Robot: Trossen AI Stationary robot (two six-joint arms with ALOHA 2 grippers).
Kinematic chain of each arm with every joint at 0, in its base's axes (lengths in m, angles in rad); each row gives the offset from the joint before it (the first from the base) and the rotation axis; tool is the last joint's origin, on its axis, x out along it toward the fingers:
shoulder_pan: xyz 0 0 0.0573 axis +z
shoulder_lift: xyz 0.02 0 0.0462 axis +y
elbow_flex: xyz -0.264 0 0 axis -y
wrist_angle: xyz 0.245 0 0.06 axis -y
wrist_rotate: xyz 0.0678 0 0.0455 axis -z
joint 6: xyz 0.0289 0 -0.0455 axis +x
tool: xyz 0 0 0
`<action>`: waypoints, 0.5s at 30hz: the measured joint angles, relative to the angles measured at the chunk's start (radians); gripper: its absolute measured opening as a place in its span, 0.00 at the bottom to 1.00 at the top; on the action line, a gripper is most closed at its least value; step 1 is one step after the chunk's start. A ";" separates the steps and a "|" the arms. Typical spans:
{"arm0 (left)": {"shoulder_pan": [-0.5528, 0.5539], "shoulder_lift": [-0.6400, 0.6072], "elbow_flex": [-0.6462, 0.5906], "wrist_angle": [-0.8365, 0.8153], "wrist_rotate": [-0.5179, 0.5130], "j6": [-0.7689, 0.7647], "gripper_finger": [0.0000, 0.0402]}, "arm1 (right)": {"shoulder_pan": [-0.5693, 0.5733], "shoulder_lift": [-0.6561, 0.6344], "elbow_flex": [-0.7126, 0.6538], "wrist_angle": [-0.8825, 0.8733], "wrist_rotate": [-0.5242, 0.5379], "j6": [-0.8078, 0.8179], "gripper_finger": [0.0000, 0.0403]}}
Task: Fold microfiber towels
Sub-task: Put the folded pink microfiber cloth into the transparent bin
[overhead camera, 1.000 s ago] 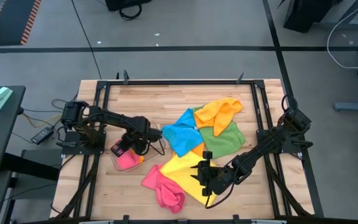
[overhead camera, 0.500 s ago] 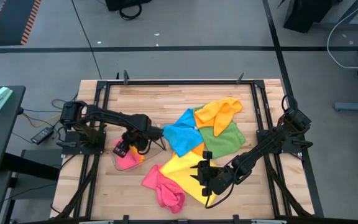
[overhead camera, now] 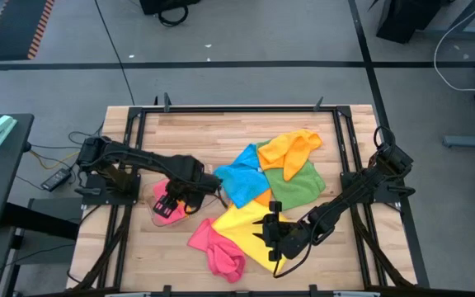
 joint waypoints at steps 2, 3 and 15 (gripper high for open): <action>-0.028 0.000 -0.024 0.001 0.005 0.009 0.44 | 0.005 0.000 0.000 0.000 0.000 0.000 0.40; -0.041 0.000 -0.038 0.003 0.008 0.017 0.42 | 0.006 0.000 0.000 0.000 0.000 0.000 0.40; -0.084 0.001 -0.181 0.197 -0.027 0.113 0.20 | 0.006 0.000 0.000 0.002 0.000 0.003 0.40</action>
